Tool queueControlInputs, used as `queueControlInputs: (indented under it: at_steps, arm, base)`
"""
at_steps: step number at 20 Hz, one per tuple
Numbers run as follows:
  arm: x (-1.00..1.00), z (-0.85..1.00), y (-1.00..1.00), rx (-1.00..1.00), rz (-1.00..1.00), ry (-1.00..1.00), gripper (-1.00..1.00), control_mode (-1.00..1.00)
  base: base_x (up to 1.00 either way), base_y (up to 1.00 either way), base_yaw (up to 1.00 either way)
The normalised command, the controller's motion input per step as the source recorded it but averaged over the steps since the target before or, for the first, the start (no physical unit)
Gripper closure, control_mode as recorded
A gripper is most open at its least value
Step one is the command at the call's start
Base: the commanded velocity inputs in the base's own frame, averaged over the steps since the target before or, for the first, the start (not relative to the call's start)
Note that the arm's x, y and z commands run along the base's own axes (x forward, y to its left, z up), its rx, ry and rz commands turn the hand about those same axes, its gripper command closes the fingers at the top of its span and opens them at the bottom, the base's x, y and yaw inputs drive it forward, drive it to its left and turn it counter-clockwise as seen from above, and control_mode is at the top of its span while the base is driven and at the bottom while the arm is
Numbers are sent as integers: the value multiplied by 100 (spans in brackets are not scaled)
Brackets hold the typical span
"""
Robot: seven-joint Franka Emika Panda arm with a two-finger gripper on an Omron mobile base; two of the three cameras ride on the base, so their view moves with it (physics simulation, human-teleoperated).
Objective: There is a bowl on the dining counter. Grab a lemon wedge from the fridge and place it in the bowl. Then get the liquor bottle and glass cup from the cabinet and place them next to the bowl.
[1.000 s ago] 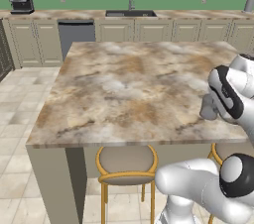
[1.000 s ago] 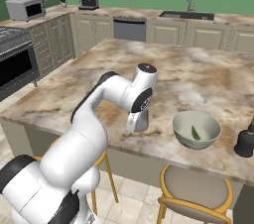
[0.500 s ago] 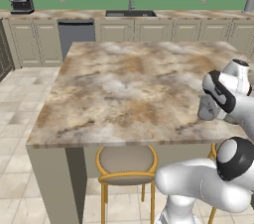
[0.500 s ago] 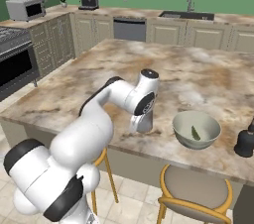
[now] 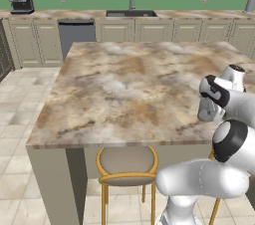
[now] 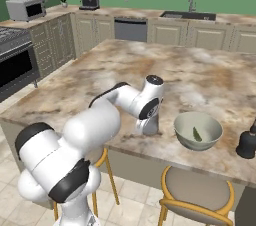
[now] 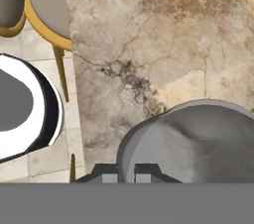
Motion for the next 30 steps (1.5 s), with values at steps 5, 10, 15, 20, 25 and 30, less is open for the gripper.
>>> queueControlInputs:
  at_steps: [5,10,15,20,25,30]
  arm:
    - [26,-21,-18,-1,0,0,100,-100]
    - [19,-18,-11,-2,0,0,100,-100]
    - [20,-17,-7,-8,0,0,100,-100]
    - [23,-14,-1,-7,0,0,100,-100]
    - [10,-13,0,-1,0,0,100,-100]
    - [2,-10,0,0,1,0,100,-100]
  base:
    - [0,0,0]
    - [0,0,0]
    - [0,0,0]
    - [0,0,0]
    - [0,0,0]
    - [0,0,0]
